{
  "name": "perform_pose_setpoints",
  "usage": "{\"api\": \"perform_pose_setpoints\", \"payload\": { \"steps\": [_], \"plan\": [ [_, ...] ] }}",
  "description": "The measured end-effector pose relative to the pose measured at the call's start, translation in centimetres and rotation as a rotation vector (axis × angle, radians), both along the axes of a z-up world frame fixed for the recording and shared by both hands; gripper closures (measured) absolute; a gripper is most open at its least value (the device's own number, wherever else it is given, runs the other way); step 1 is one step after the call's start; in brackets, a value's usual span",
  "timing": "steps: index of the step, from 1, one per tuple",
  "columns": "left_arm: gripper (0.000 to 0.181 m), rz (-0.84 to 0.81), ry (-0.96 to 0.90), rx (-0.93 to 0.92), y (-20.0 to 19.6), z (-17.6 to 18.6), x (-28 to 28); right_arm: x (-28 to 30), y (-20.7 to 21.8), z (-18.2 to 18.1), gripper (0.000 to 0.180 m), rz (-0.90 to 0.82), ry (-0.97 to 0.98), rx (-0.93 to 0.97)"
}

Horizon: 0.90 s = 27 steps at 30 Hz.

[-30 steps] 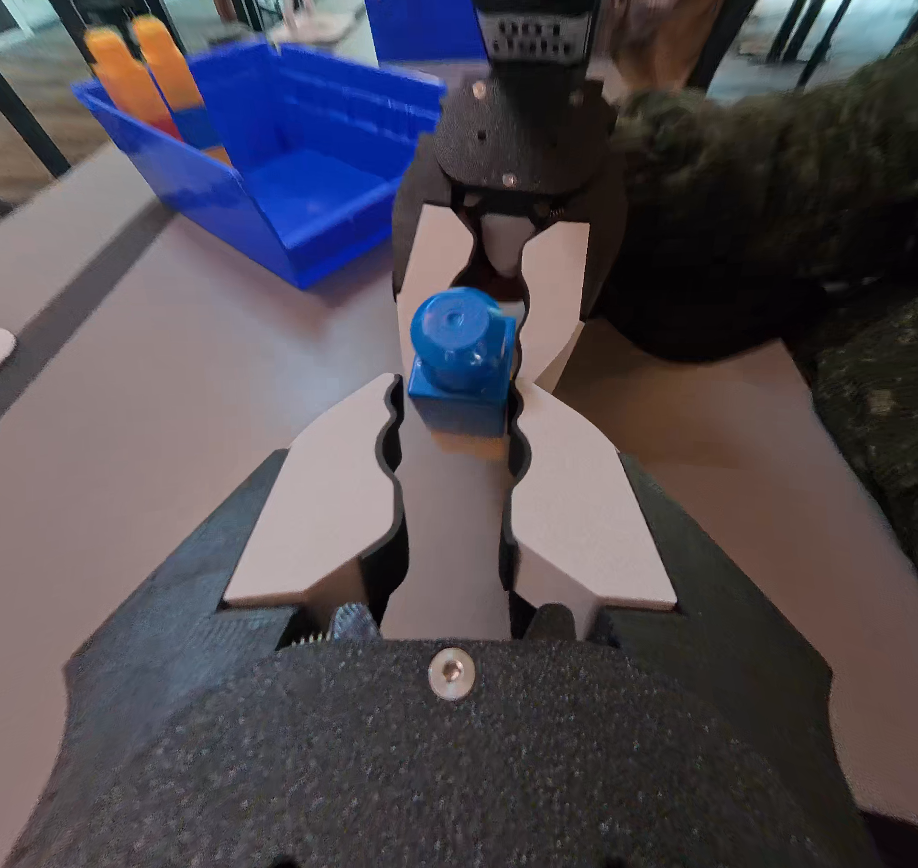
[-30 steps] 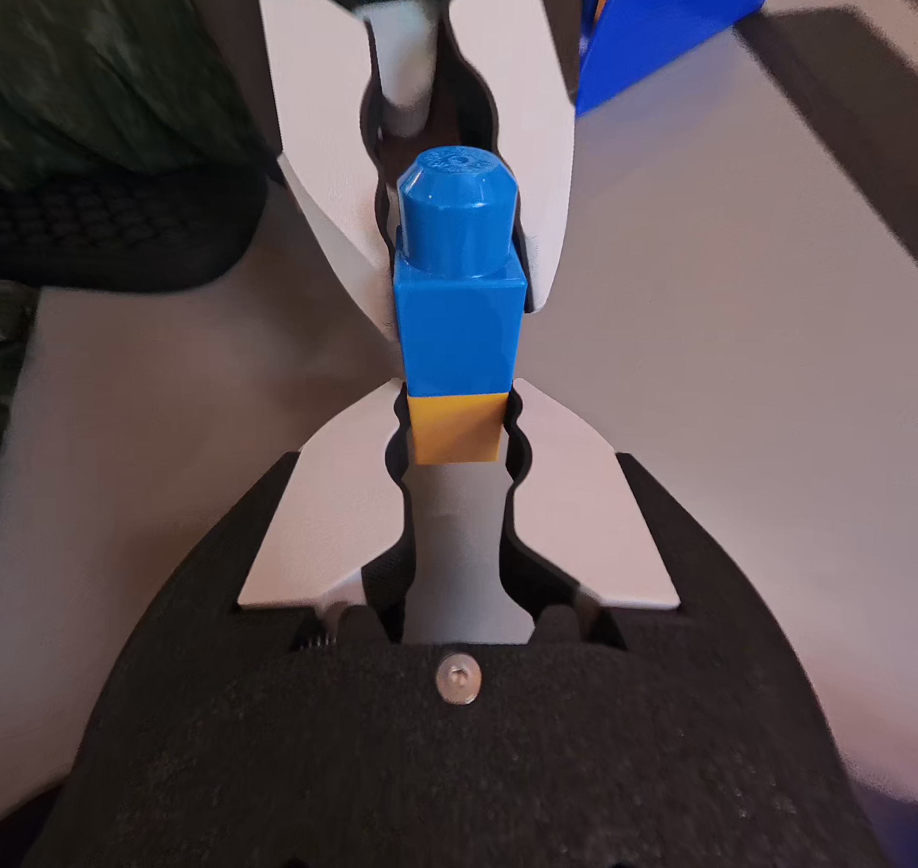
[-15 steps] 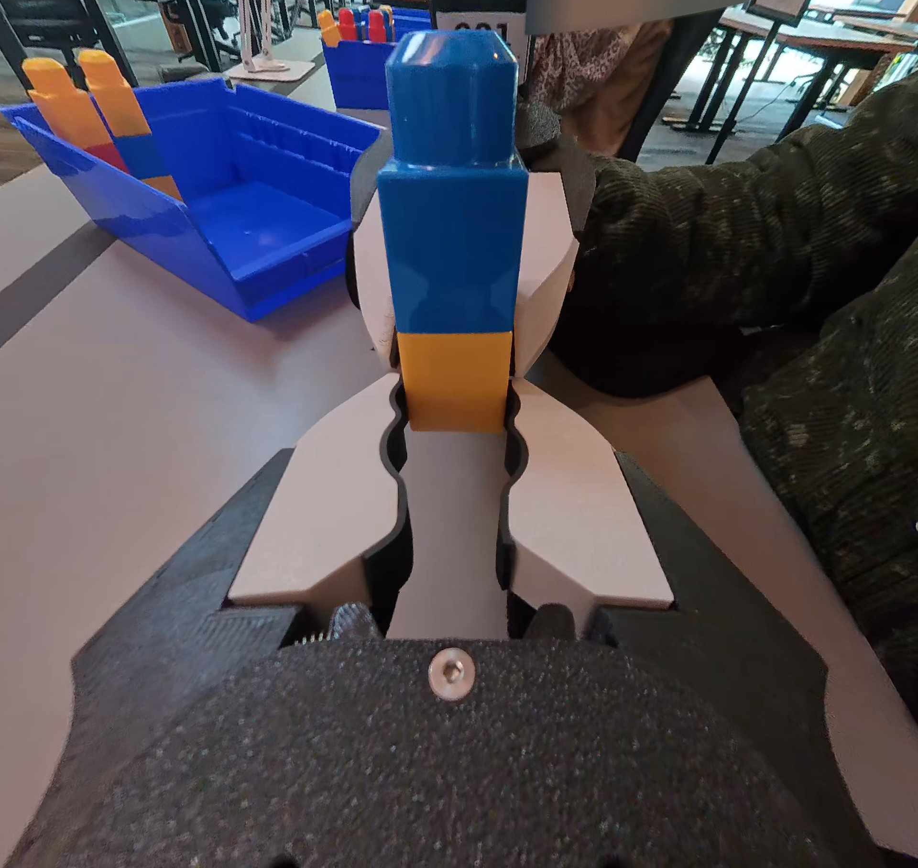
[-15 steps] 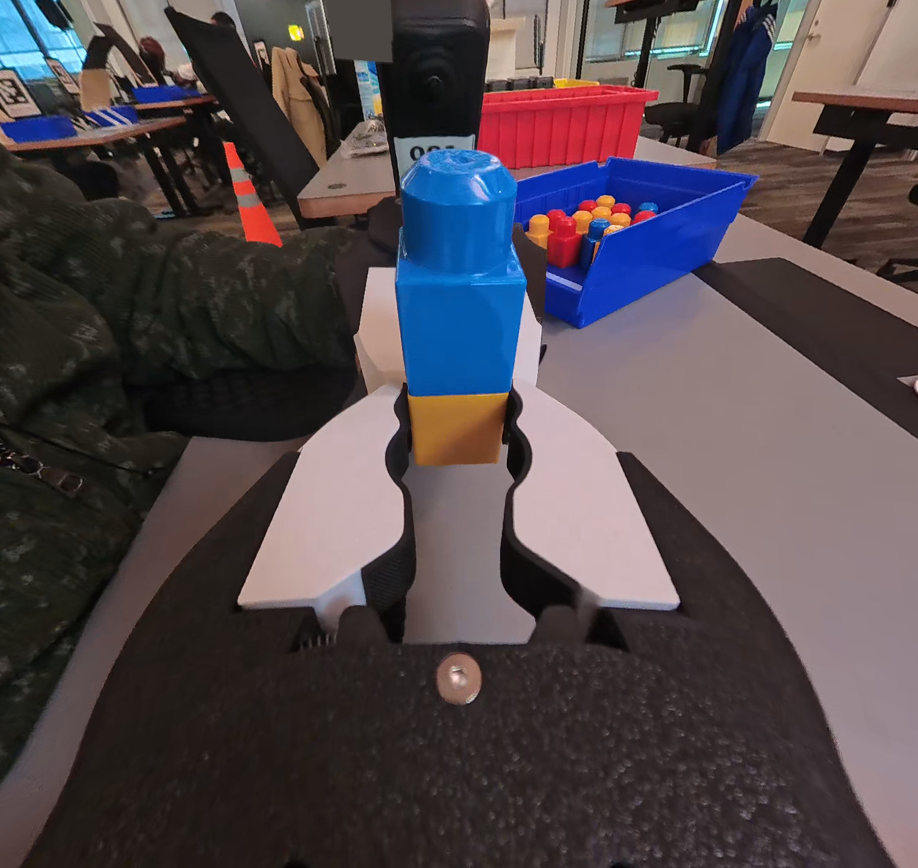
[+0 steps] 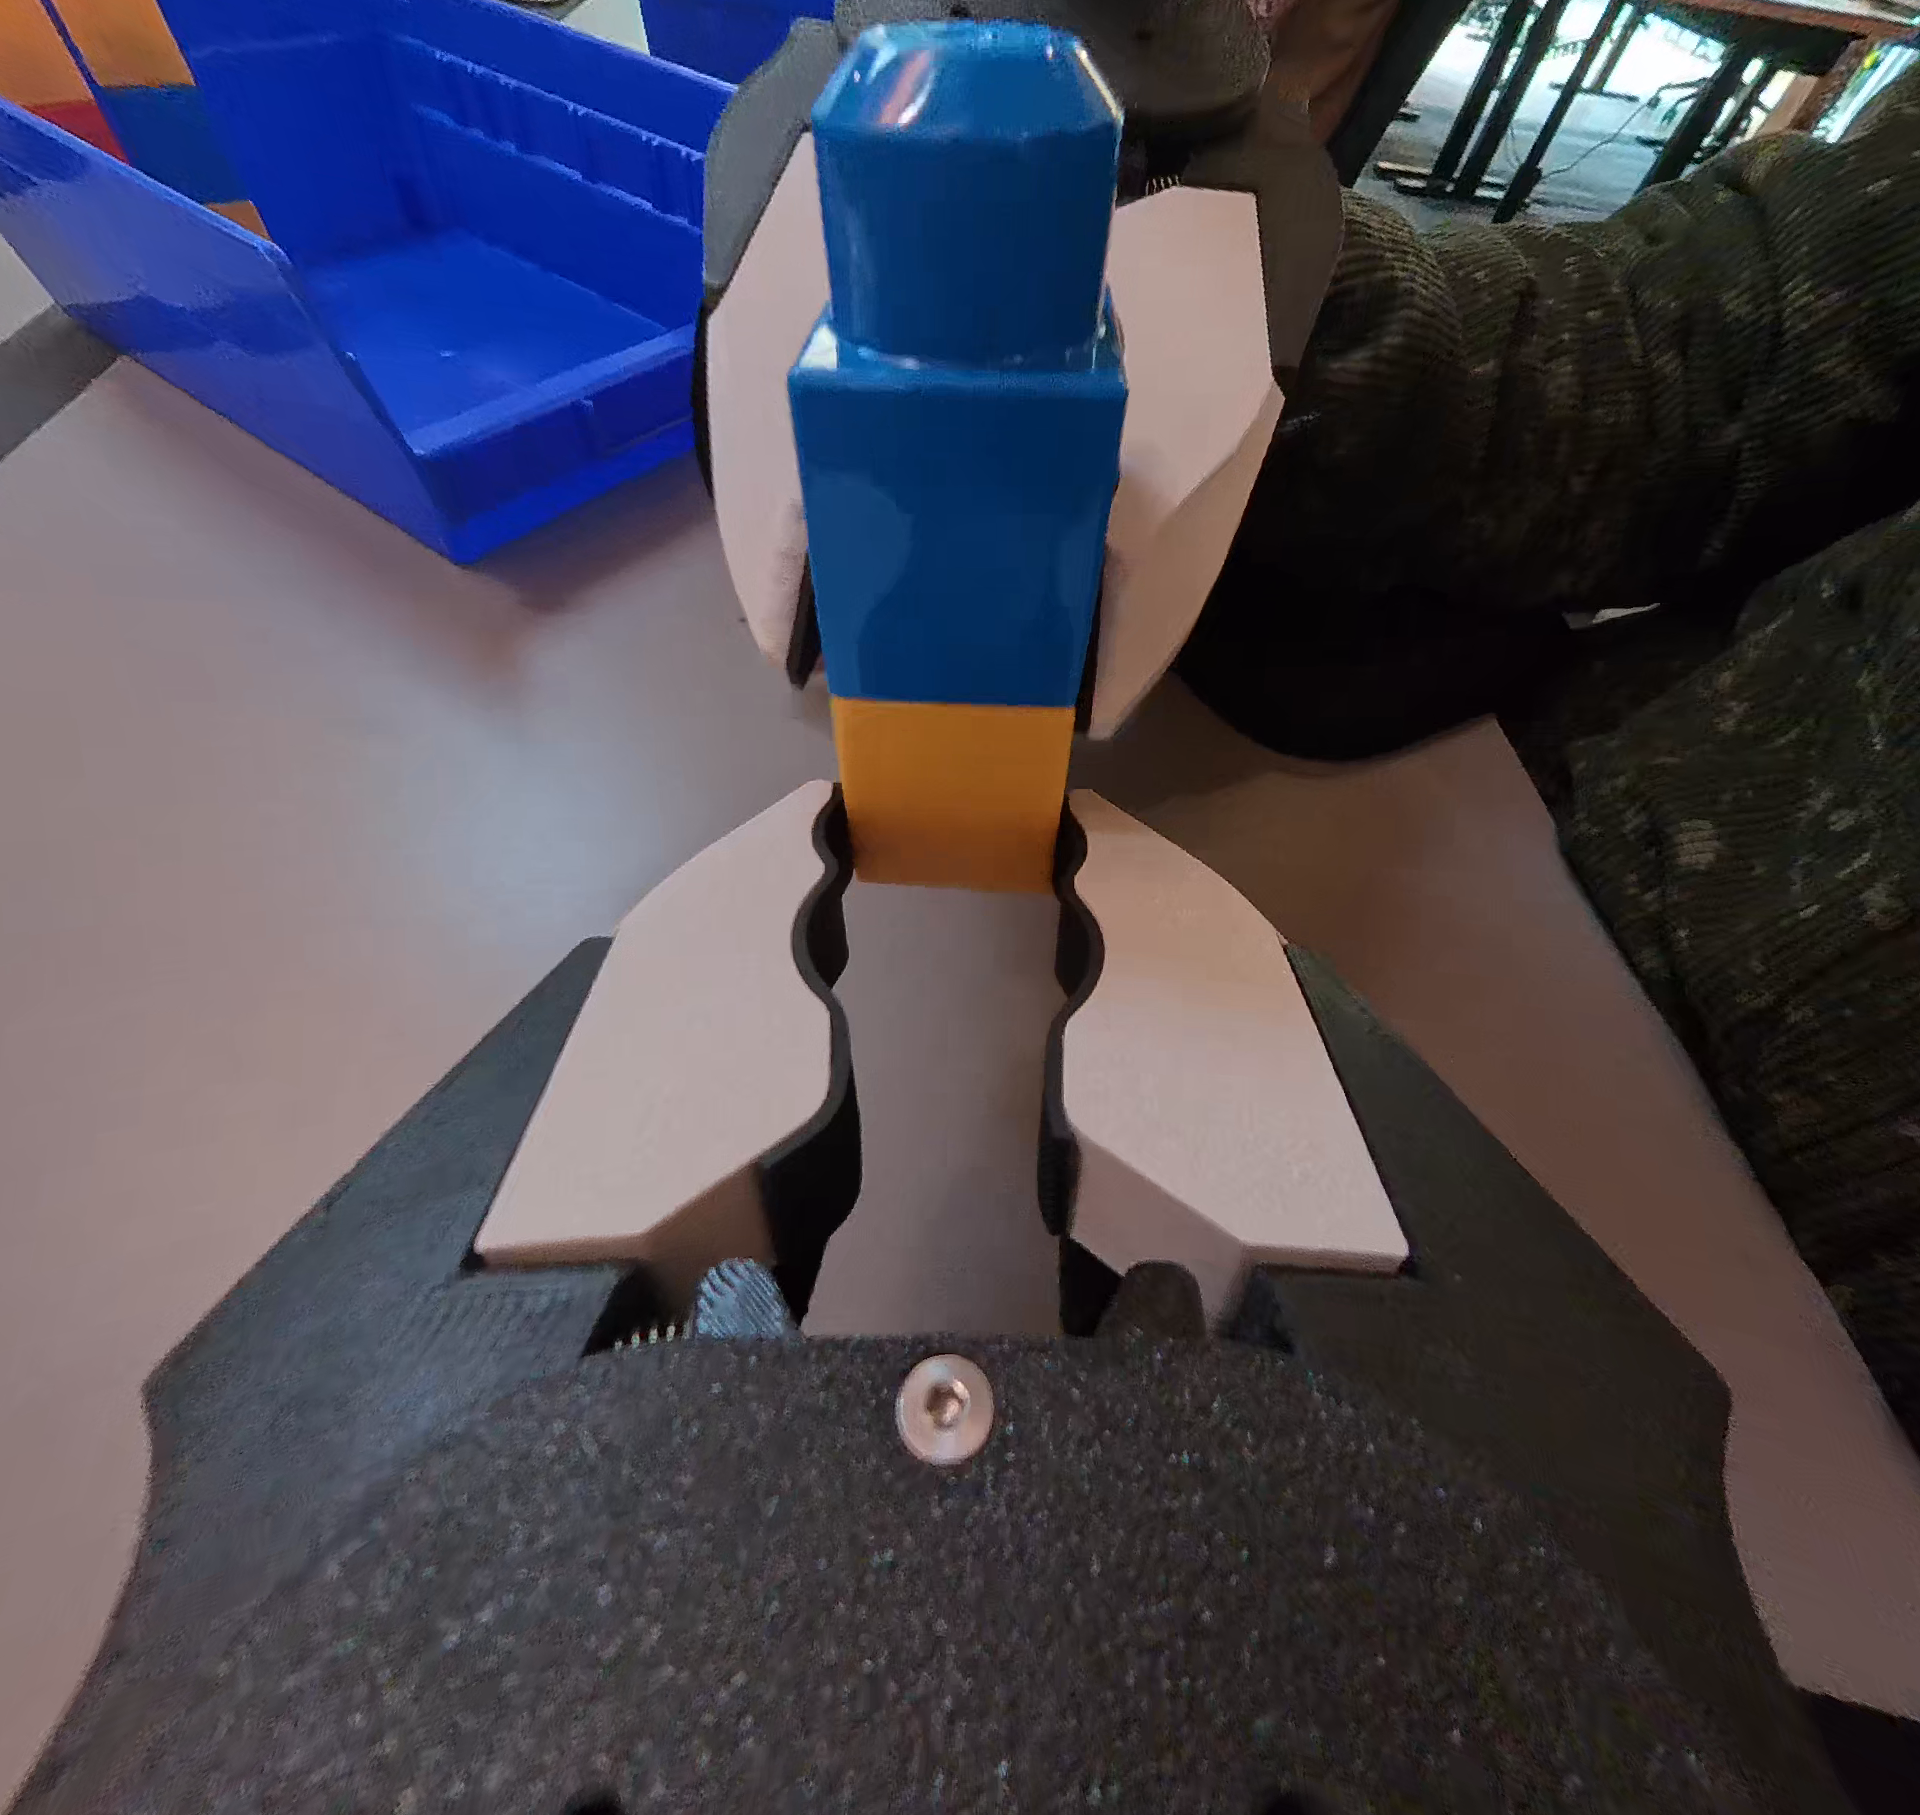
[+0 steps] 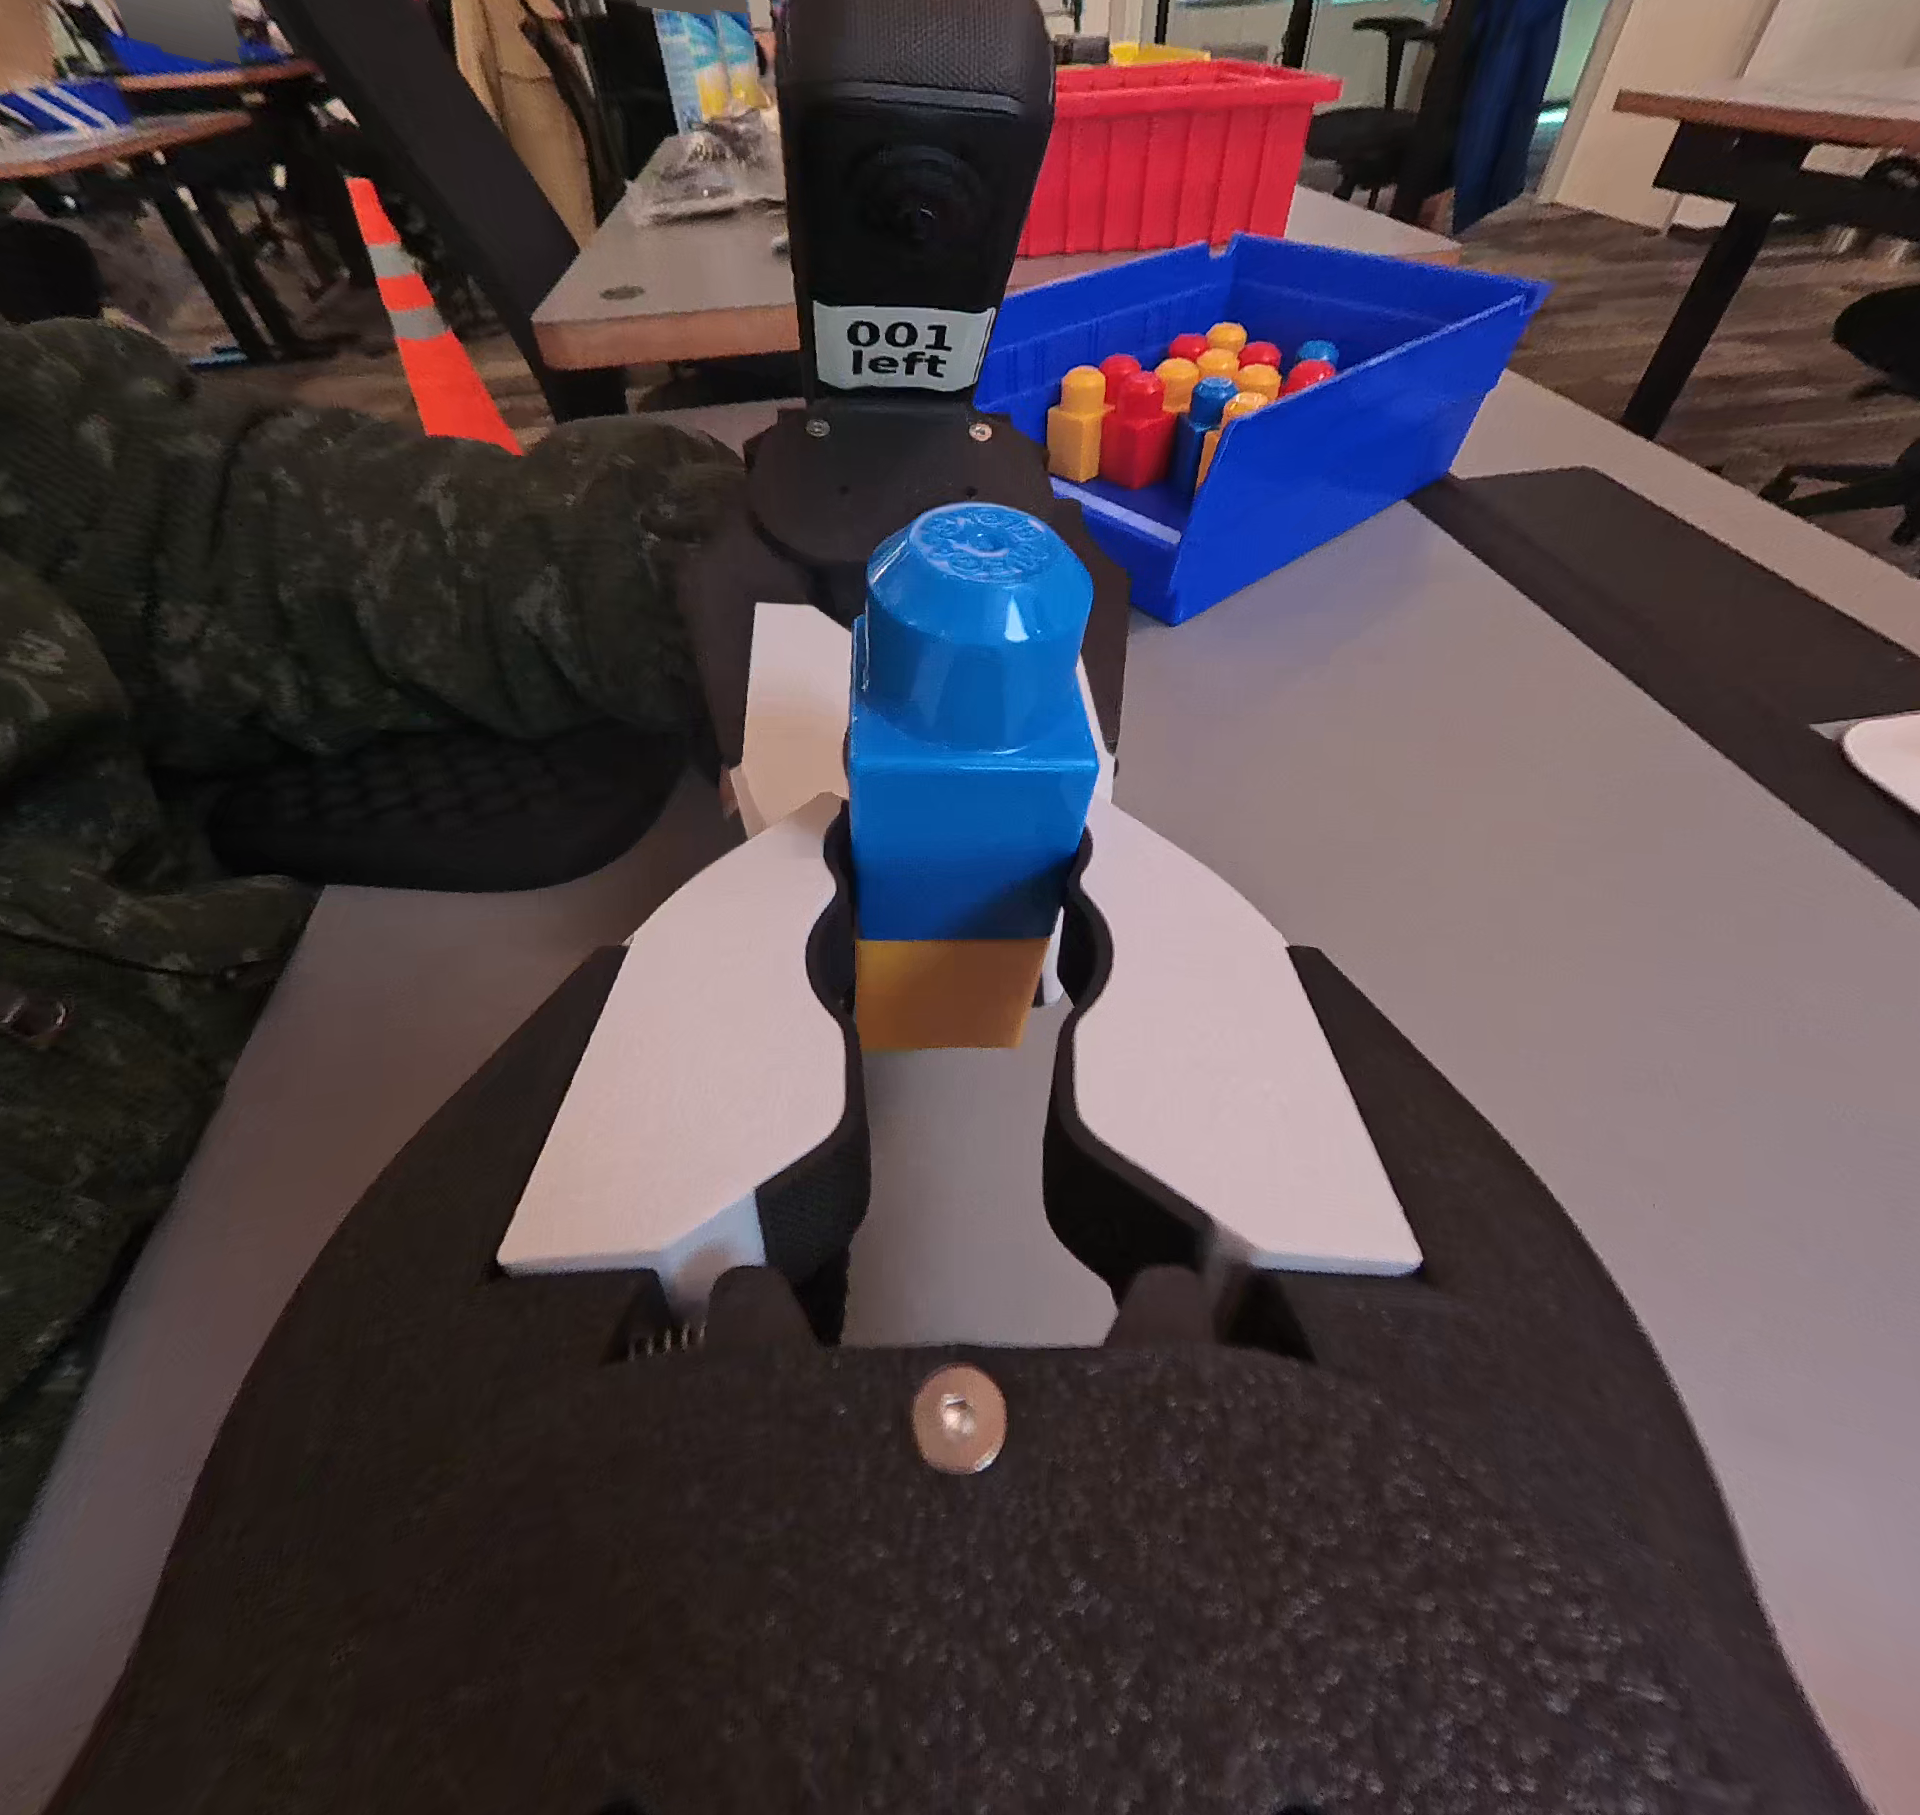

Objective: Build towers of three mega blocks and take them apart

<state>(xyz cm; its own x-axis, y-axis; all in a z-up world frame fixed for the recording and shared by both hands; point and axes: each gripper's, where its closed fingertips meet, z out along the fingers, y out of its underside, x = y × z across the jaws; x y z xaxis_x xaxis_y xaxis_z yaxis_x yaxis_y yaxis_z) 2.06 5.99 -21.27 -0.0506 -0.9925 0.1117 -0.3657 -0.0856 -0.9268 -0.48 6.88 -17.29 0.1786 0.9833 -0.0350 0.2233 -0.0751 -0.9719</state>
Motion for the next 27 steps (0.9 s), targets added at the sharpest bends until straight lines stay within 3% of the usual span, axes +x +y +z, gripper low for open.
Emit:
{"api": "perform_pose_setpoints", "payload": {
  "steps": [4,8,10,13,19,23,27],
  "plan": [
    [0.133,0.155,0.032,0.094,3.2,2.2,-3.5,1.6,0.7,1.4,0.143,-0.039,0.035,0.016],
    [0.141,0.552,0.064,0.24,10.0,7.8,-13.2,3.4,2.4,1.9,0.143,-0.123,0.034,0.01],
    [0.142,0.733,0.18,0.265,13.0,8.8,-19.4,3.5,2.9,1.6,0.143,-0.135,0.03,-0.008],
    [0.138,0.888,0.479,0.243,16.1,7.3,-28.4,3.1,2.9,0.9,0.143,-0.123,0.012,-0.022],
    [0.141,0.873,1.02,0.022,16.9,1.0,-40.2,2.7,2.5,0.4,0.143,-0.098,-0.003,-0.03],
    [0.13,0.761,1.261,-0.101,15.7,-1.9,-42.7,2.7,2.8,-0.2,0.143,-0.089,-0.007,-0.057],
    [0.132,0.694,1.446,-0.117,15.8,-3.6,-44.0,2.7,2.7,-0.8,0.143,-0.082,-0.023,-0.074]
  ]
}}
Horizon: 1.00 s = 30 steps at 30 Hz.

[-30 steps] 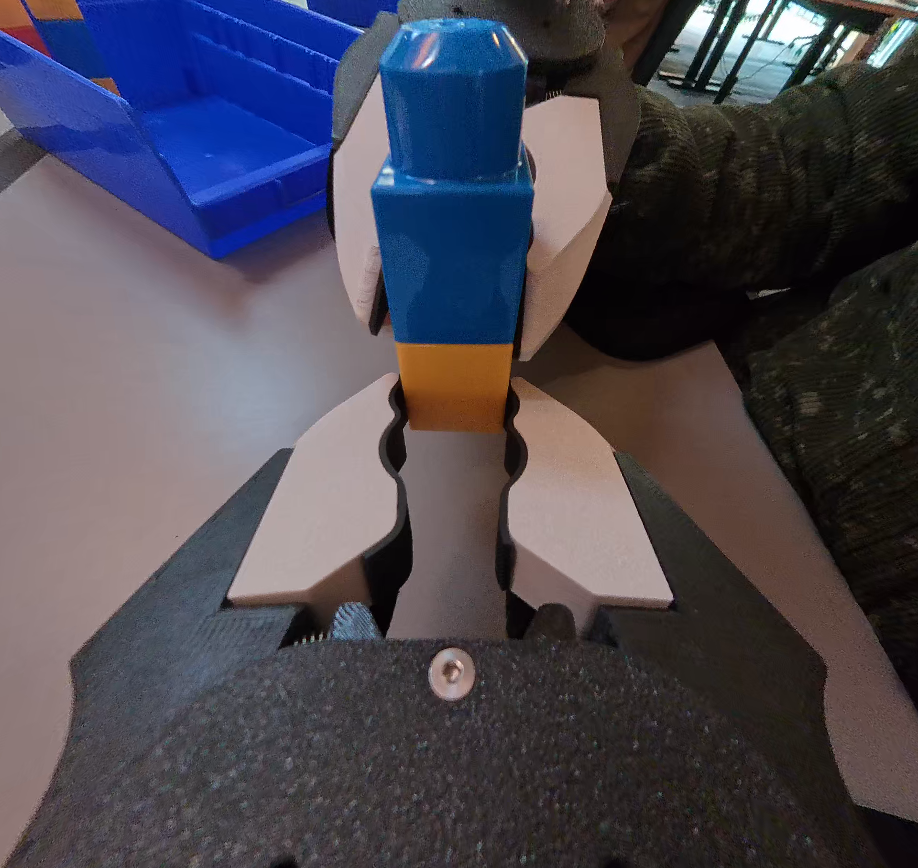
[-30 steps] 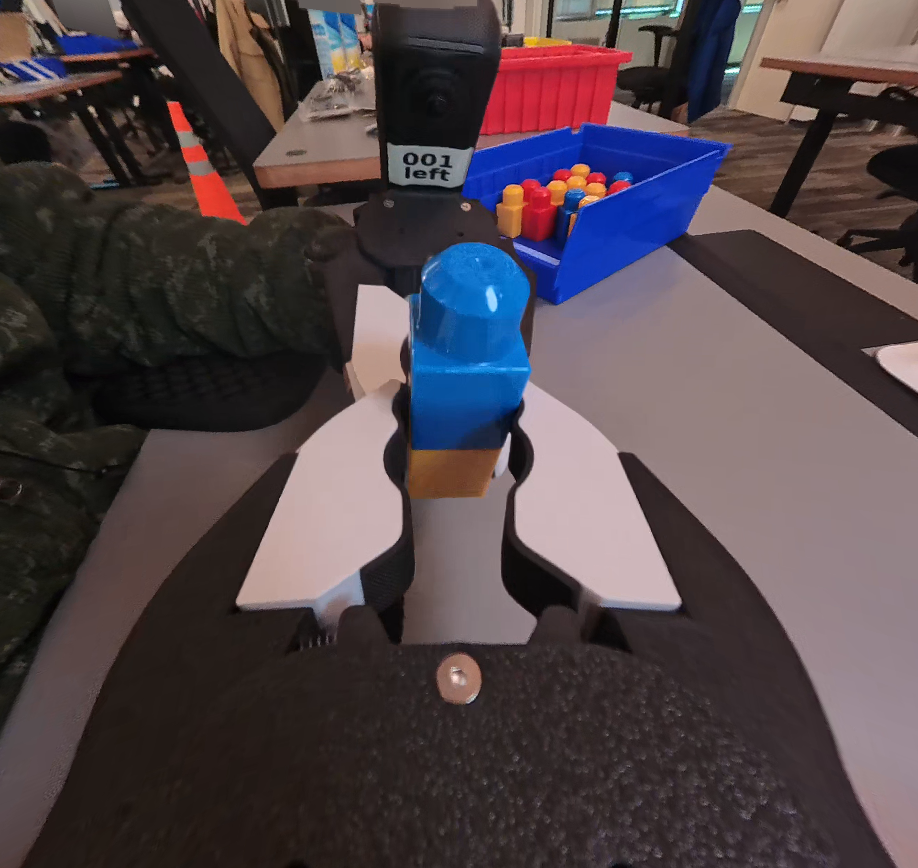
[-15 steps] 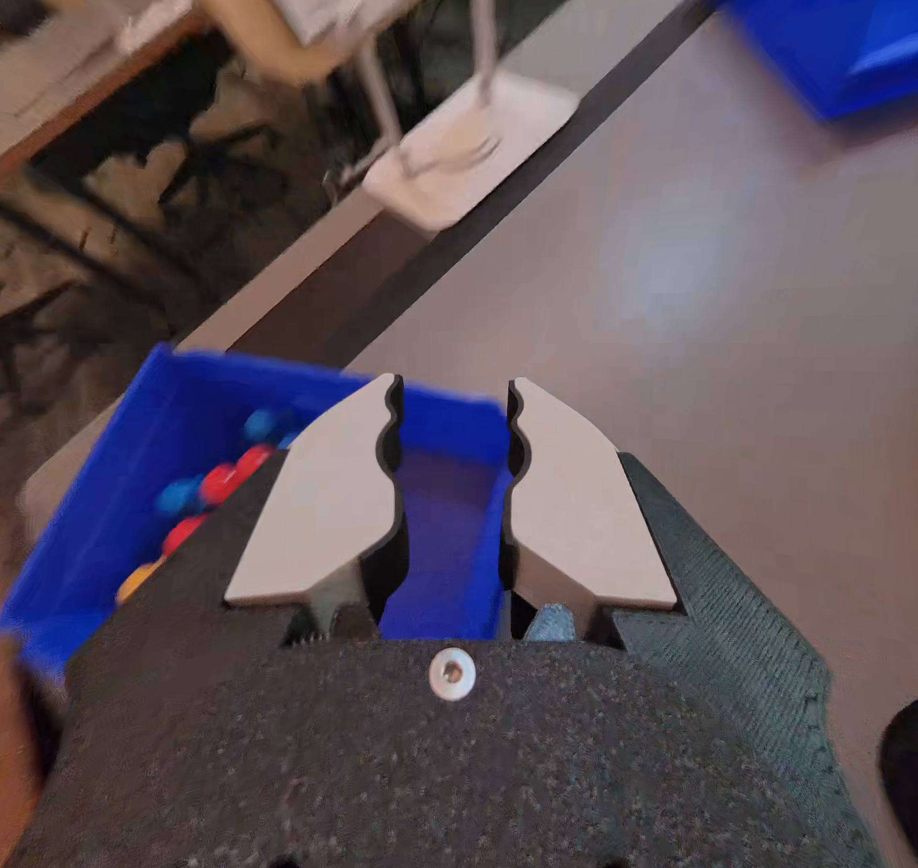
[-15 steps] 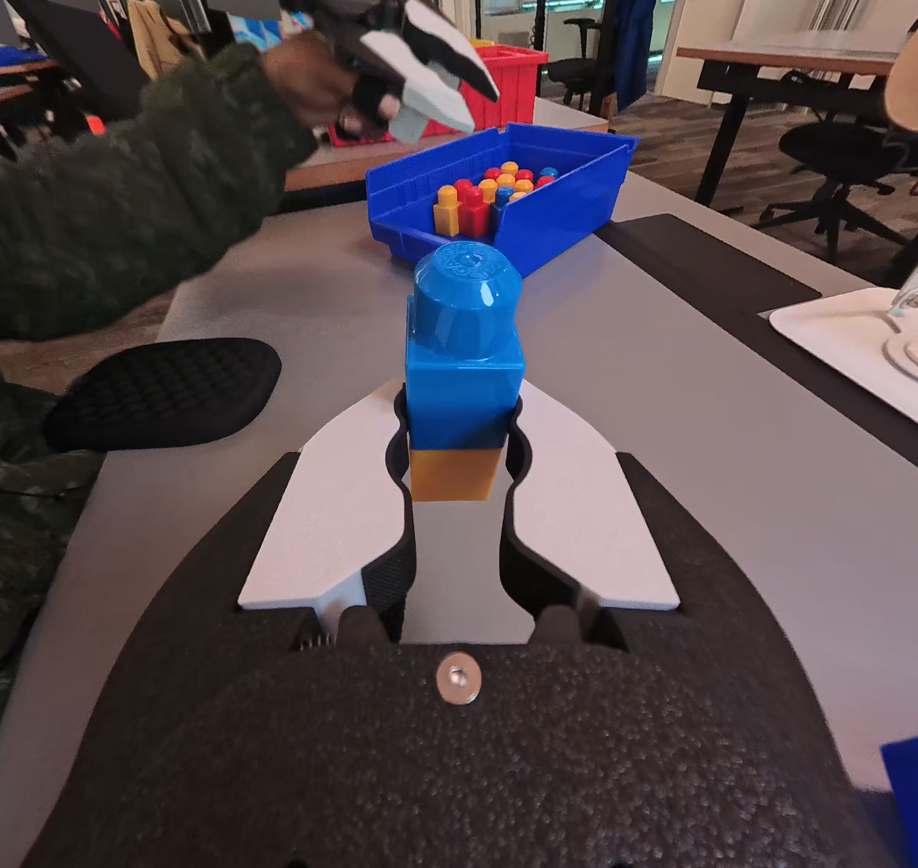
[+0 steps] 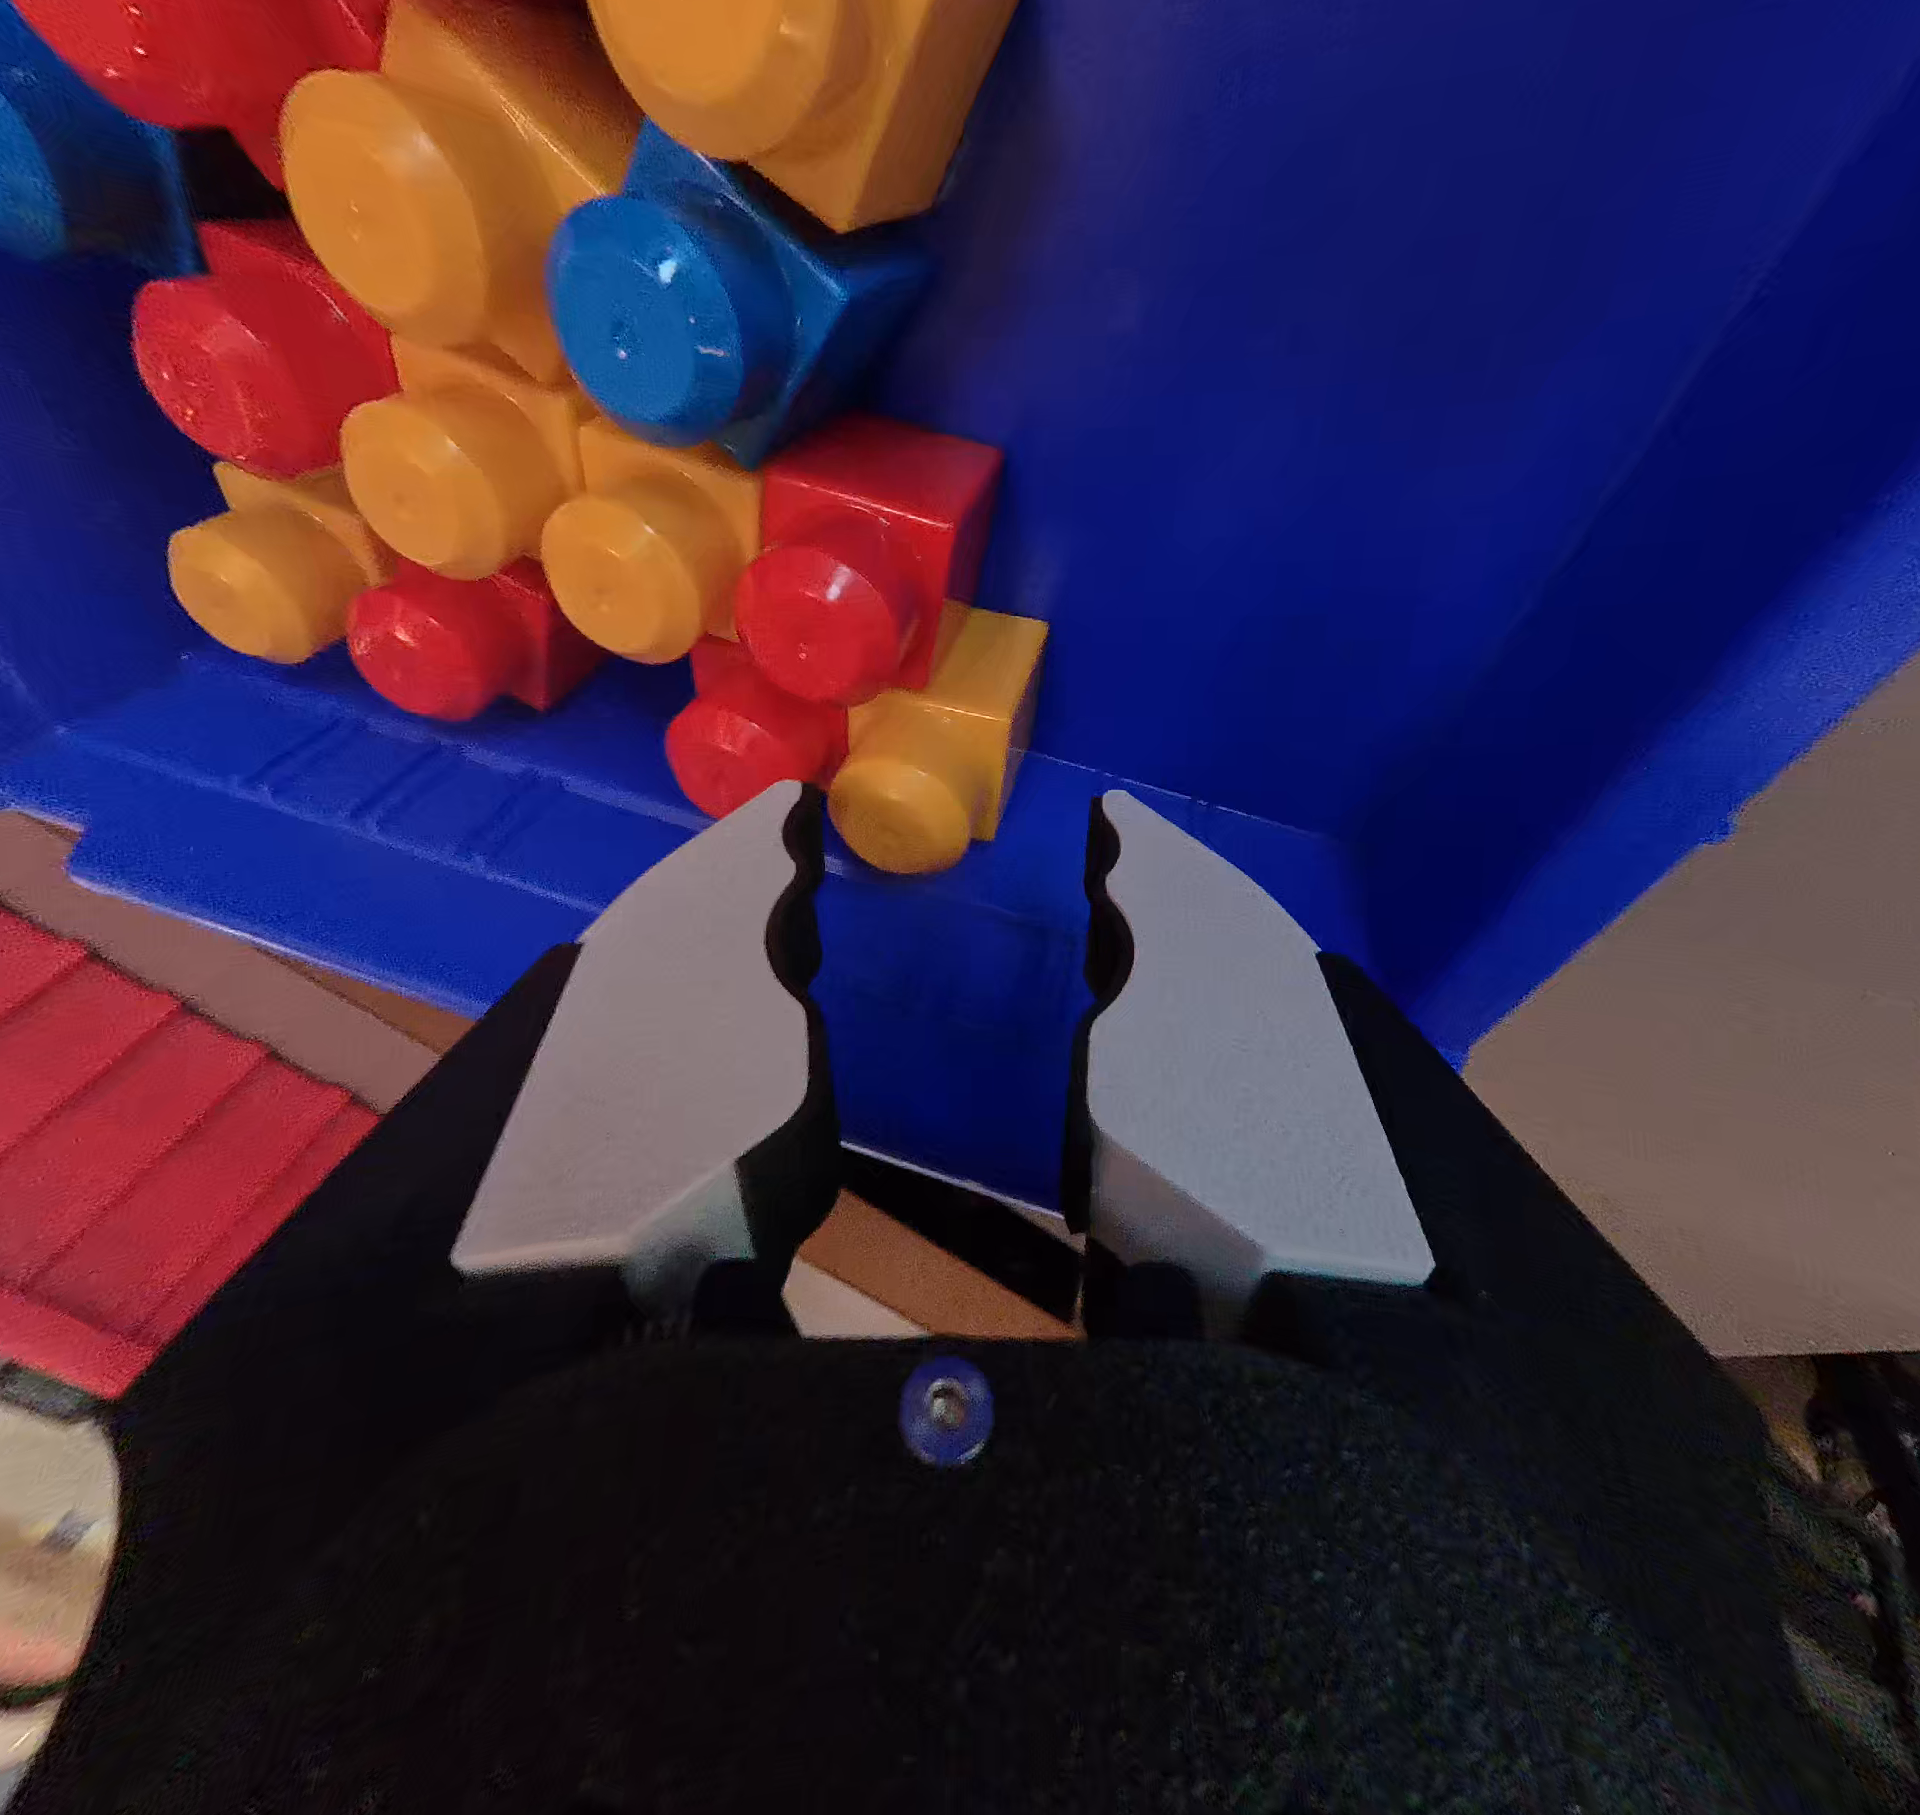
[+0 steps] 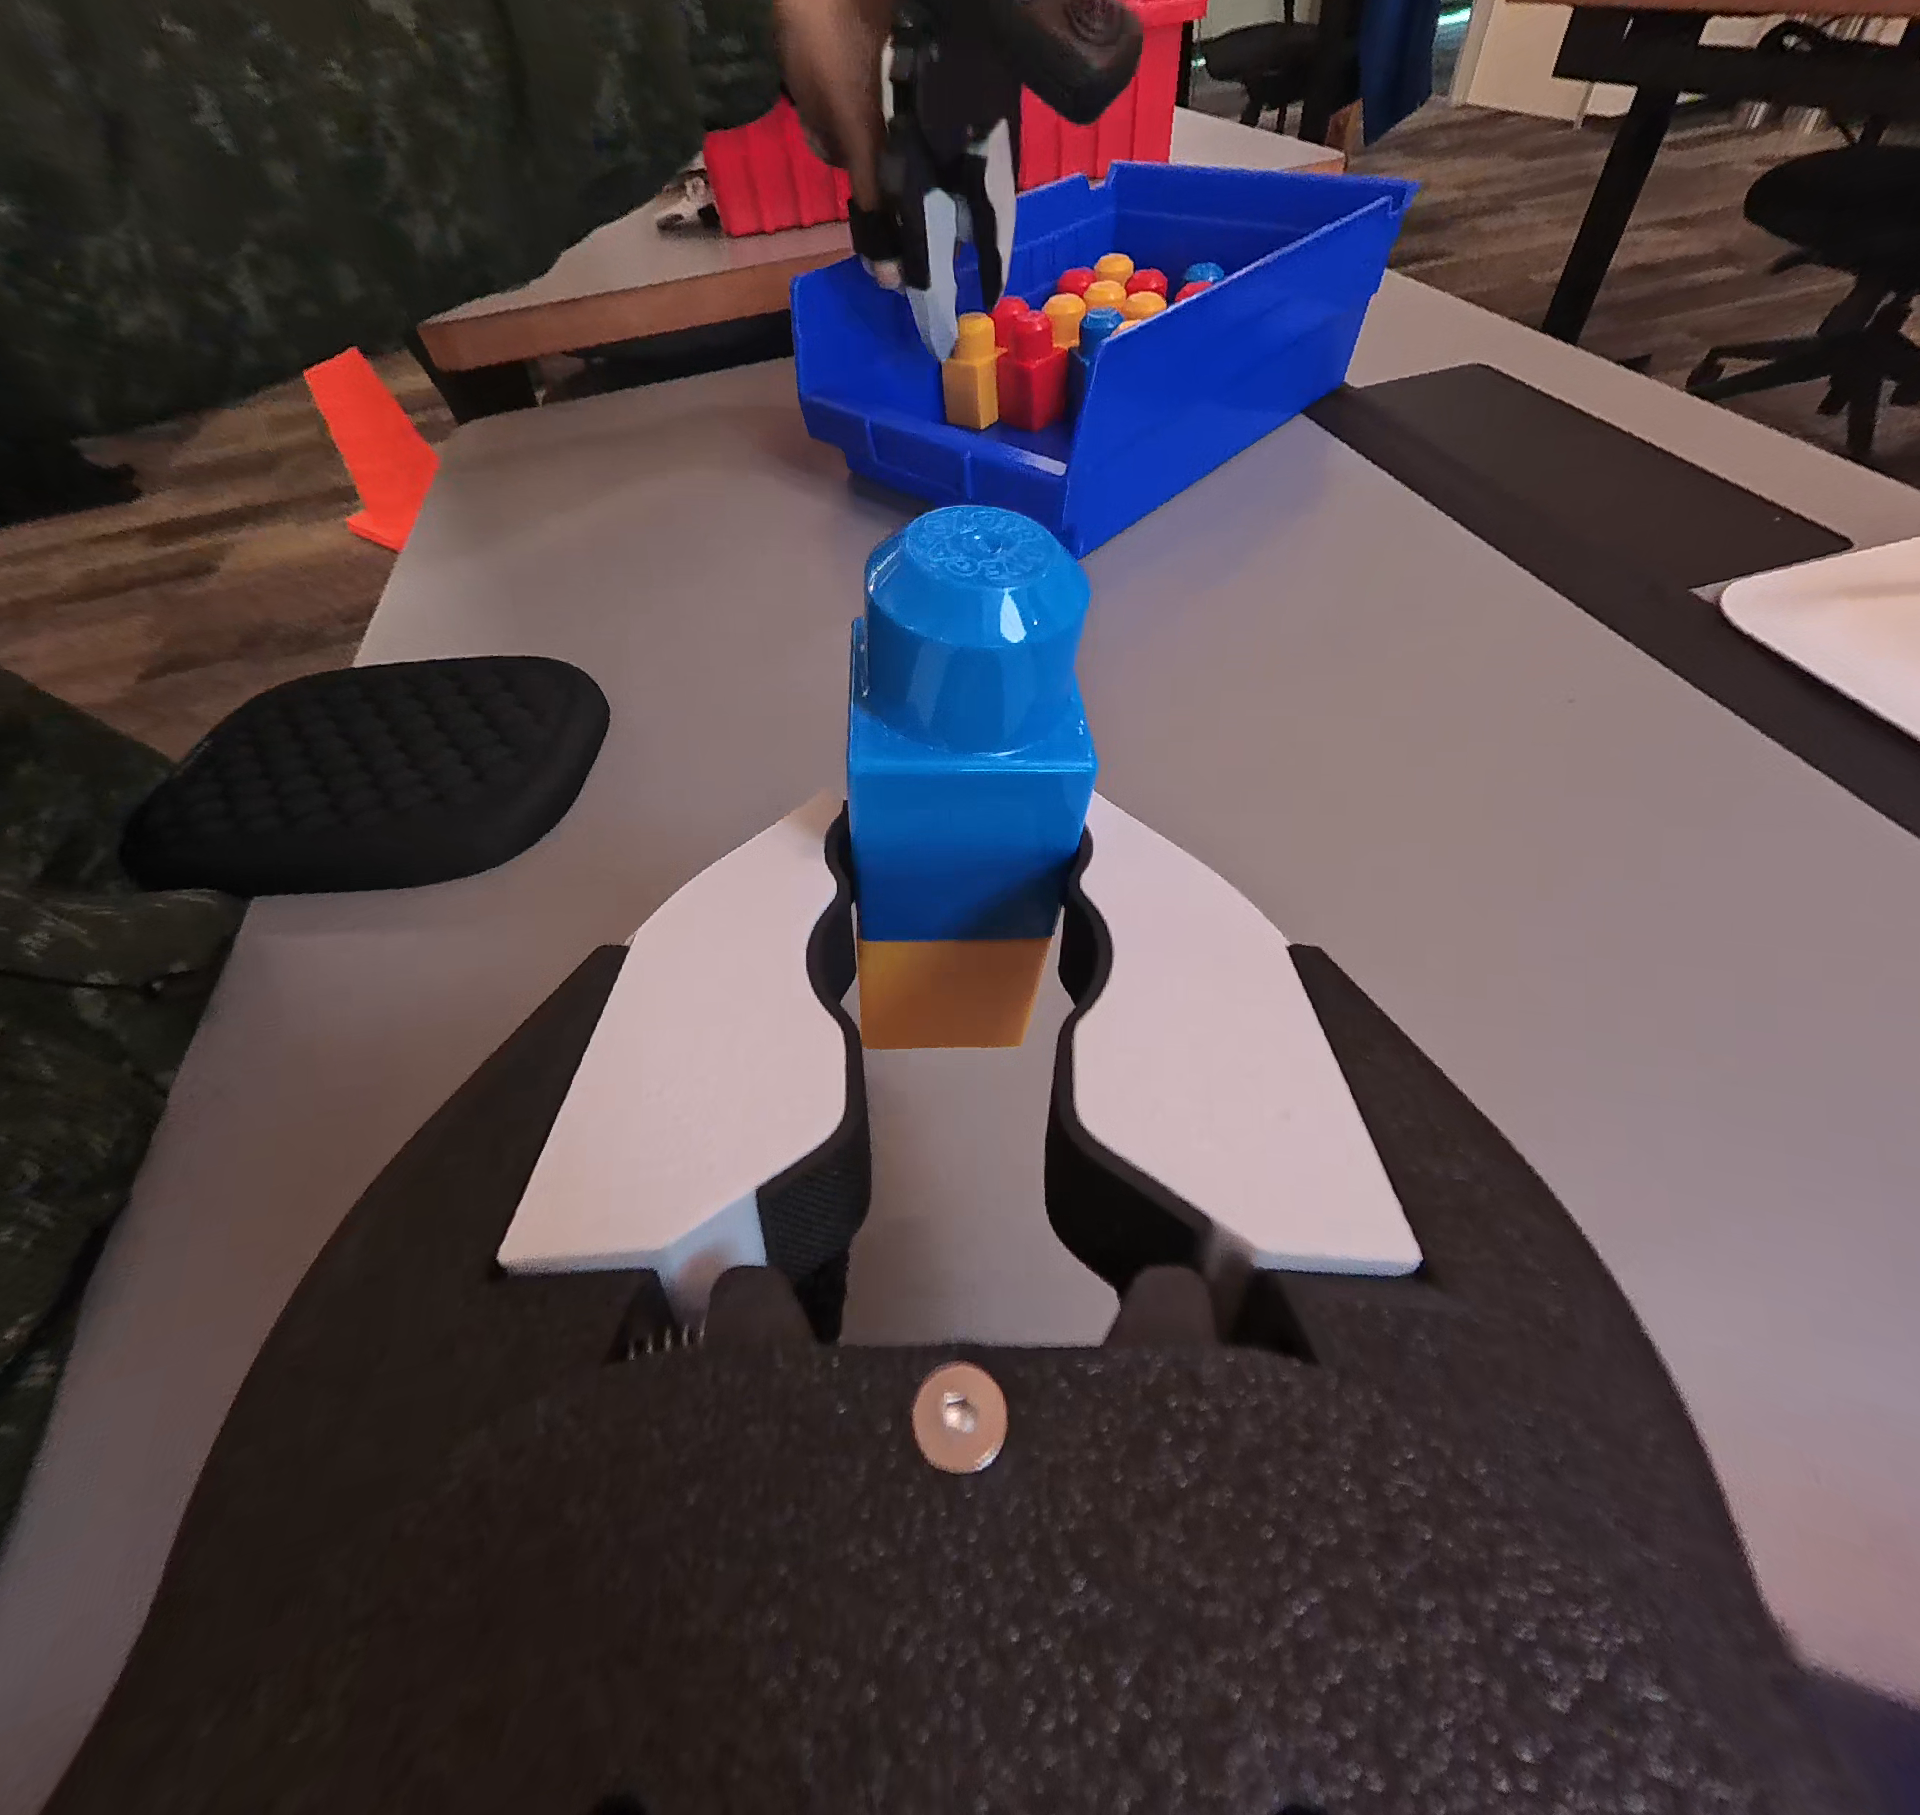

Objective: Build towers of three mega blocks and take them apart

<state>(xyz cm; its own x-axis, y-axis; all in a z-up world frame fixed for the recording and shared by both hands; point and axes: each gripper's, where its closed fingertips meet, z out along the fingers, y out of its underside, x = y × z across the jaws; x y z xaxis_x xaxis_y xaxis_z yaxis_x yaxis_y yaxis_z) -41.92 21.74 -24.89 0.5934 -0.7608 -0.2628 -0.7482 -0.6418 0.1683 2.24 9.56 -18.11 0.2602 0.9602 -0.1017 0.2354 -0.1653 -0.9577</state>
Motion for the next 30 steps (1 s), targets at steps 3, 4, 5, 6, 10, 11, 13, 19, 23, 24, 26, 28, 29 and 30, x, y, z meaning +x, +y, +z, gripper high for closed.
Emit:
{"api": "perform_pose_setpoints", "payload": {
  "steps": [3,4,5,6,10,11,13,19,23,24,26,28,29,30],
  "plan": [
    [0.143,-0.032,0.126,-0.055,0.1,-0.9,-1.1,0.0,0.0,-0.1,0.143,0.002,-0.005,-0.005],
    [0.145,-0.049,0.159,-0.074,0.0,-1.1,-1.3,0.0,0.1,-0.2,0.143,0.002,-0.008,-0.007],
    [0.146,-0.067,0.176,-0.095,-0.1,-1.0,-1.2,0.0,0.1,-0.2,0.143,0.002,-0.008,-0.008],
    [0.147,-0.077,0.161,-0.116,-0.4,-0.8,-0.8,0.0,0.1,-0.2,0.143,0.002,-0.008,-0.009],
    [0.151,-0.157,-0.005,-0.046,-1.3,3.2,4.0,0.0,0.0,-0.3,0.143,-0.005,-0.015,-0.005],
    [0.152,-0.19,-0.041,-0.023,-1.8,4.7,5.6,-0.1,0.0,-0.4,0.143,-0.005,-0.021,-0.005],
    [0.152,-0.281,-0.12,0.014,-3.2,7.1,9.6,-0.4,0.0,-0.8,0.143,-0.002,-0.032,-0.01],
    [0.152,-0.628,-0.248,-0.033,-9.8,6.4,23.5,-0.6,0.0,-1.0,0.143,-0.019,-0.051,0.006],
    [0.152,-0.739,-0.195,-0.131,-12.5,0.8,29.3,-0.1,0.6,-1.5,0.143,-0.05,-0.074,0.017],
    [0.151,-0.746,-0.195,-0.138,-12.8,-0.2,30.3,0.1,0.7,-1.7,0.143,-0.056,-0.081,0.017],
    [0.151,-0.757,-0.252,-0.111,-12.7,-1.3,32.5,0.3,0.9,-2.1,0.143,-0.059,-0.085,0.006],
    [0.151,-0.746,-0.357,-0.082,-12.6,-1.1,34.0,0.4,1.1,-2.4,0.143,-0.06,-0.089,0.0],
    [0.14,-0.742,-0.415,-0.076,-12.8,-0.9,34.5,0.4,1.1,-2.4,0.143,-0.06,-0.09,0.0],
    [0.129,-0.737,-0.475,-0.062,-12.7,-0.6,34.7,0.4,1.1,-2.5,0.143,-0.06,-0.09,-0.001]
  ]
}}
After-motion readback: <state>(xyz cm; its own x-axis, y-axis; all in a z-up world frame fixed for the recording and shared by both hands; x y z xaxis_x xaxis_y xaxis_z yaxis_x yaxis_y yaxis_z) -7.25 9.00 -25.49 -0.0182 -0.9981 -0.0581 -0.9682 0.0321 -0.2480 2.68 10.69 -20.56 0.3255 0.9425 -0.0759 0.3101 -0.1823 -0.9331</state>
